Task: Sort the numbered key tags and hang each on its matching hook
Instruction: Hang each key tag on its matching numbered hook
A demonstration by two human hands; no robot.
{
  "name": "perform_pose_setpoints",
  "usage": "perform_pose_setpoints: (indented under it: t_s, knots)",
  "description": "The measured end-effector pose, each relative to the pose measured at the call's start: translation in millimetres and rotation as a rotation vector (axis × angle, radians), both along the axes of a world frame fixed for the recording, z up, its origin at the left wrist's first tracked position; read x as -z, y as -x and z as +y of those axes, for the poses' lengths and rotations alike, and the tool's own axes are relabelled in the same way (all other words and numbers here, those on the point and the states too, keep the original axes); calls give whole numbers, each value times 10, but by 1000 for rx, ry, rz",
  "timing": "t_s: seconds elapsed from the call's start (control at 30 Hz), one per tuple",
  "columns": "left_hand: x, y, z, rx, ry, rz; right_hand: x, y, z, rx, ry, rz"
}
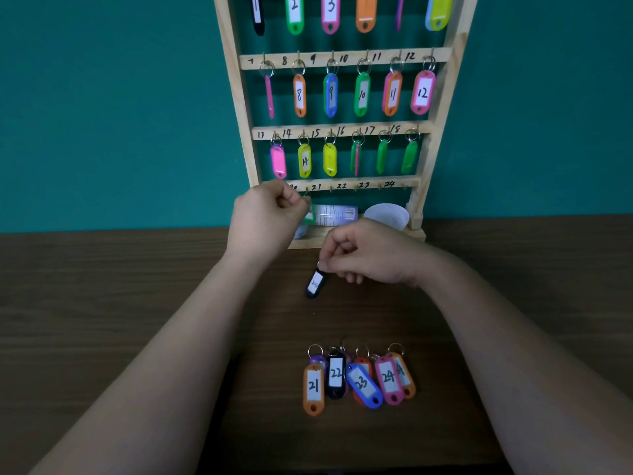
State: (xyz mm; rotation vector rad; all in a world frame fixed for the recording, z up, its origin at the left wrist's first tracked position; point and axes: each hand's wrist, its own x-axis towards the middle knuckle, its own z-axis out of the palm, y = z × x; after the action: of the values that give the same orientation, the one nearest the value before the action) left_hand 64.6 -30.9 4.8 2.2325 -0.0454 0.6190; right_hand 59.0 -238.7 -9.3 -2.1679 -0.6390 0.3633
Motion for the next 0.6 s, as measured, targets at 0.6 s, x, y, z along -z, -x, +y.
perform_pose_setpoints:
  t_s: [0.6]
  knots:
    - [3,200,37,276,-137,73,-1,-57,-6,262,-177,-311]
